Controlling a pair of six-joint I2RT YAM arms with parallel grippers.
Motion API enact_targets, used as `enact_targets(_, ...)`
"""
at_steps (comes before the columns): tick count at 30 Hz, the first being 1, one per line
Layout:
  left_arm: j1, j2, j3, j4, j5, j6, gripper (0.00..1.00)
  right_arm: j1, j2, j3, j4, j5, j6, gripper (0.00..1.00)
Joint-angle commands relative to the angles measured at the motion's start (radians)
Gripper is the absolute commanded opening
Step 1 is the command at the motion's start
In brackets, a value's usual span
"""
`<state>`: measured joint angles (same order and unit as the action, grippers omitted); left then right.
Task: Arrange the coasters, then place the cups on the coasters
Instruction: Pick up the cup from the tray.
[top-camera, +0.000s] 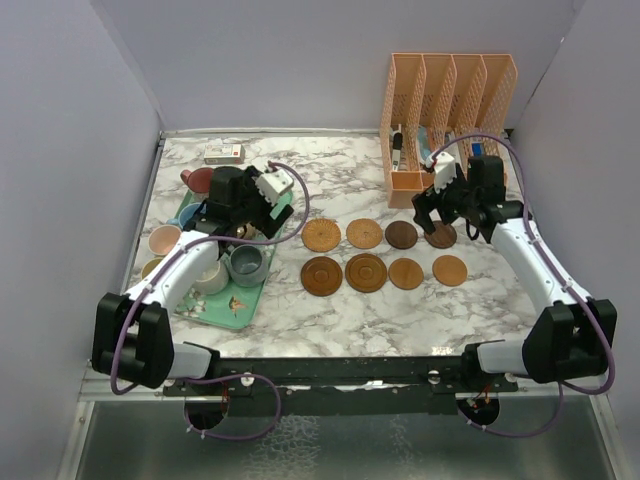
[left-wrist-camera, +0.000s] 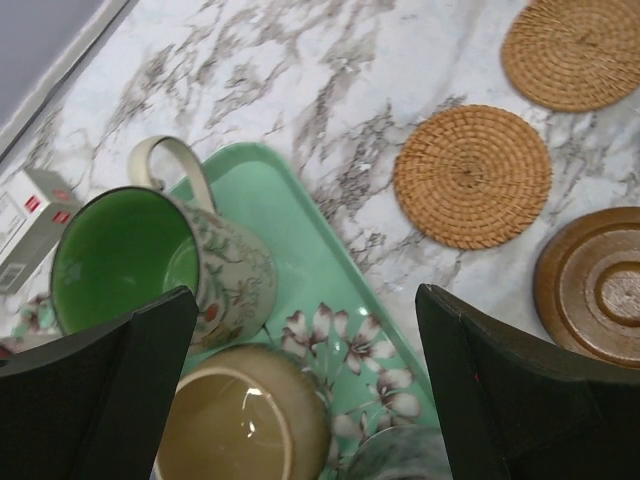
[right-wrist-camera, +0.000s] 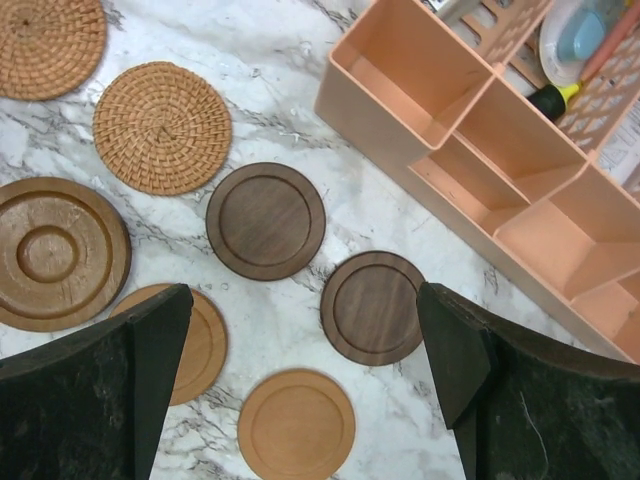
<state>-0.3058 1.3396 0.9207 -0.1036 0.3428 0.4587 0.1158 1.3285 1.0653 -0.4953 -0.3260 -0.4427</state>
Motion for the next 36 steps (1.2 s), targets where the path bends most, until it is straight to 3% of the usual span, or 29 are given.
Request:
enact_targets(1,0.081,-0.046,0.055,-0.003,-0.015,-0.102,0.96,-0.004,-0.008,-0.025,0.034,-0.114,0.042,1.00)
enact_targets(11,0.235,0.028,0.148,-0.072,-0.001,-0.205,0.99,-0.004,-0.089,-0.091,0.066,-0.116,0.042,1.00)
enact_targets(23,0.285,0.118,0.280,-0.153,-0.041,-0.197,0.97,-0.004,-0.109,-0.085,0.049,-0.167,0.047,1.00)
enact_targets(36,0.312,-0.049,0.238,-0.501,-0.034,0.087,0.94,-0.004,-0.109,-0.088,0.033,-0.166,0.014,0.99)
